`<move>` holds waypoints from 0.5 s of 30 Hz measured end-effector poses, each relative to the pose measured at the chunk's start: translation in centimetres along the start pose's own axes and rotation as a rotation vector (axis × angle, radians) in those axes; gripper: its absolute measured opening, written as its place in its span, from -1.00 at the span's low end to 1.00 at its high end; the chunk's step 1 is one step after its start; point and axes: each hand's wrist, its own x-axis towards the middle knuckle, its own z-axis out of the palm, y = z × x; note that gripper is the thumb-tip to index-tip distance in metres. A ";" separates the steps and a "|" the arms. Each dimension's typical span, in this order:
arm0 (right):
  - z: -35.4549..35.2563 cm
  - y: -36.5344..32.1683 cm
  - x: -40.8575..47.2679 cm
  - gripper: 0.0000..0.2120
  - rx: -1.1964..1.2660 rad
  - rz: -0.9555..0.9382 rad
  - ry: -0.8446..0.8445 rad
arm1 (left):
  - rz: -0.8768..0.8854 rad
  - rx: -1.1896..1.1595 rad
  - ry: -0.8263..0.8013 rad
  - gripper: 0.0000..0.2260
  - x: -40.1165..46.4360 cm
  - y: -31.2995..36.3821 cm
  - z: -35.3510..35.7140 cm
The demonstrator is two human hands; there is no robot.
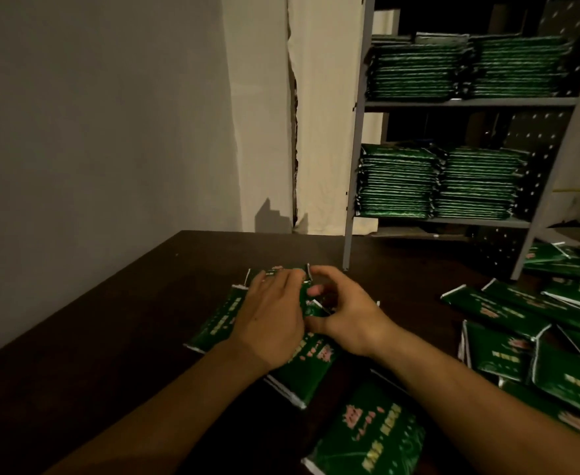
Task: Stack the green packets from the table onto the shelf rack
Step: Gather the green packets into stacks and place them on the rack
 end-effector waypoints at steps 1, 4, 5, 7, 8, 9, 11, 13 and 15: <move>0.2 0.3 0.1 -0.22 0.015 -0.010 0.033 | -0.011 -0.059 0.008 -0.61 0.3 0.3 0.4; 0.2 0.3 0.1 -0.25 -0.035 -0.029 0.042 | -0.044 -0.206 0.025 -0.59 0.5 1.0 1.3; -0.1 -0.1 -0.1 -0.25 -0.126 -0.048 0.065 | -0.056 -0.253 0.056 -0.61 0.5 1.1 1.4; -0.4 -0.1 -0.5 -0.20 -0.301 -0.051 0.115 | -0.104 -0.353 0.132 -0.61 0.5 0.8 1.7; -0.4 0.0 -0.6 -0.17 -0.320 -0.022 0.112 | -0.131 -0.410 0.173 -0.61 0.5 0.7 1.8; -0.3 0.0 -0.7 -0.14 -0.298 -0.009 0.100 | -0.154 -0.471 0.206 -0.62 0.5 0.5 1.7; -0.2 0.3 -1.0 -0.08 -0.255 -0.014 0.081 | -0.186 -0.629 0.223 -0.64 0.6 0.6 1.5; -0.4 0.3 -1.2 -0.05 -0.240 -0.030 0.085 | -0.203 -0.793 0.225 -0.63 0.6 0.8 1.1; -0.4 0.1 -1.2 -0.04 -0.187 -0.031 0.091 | -0.222 -0.851 0.257 -0.63 0.4 0.5 0.8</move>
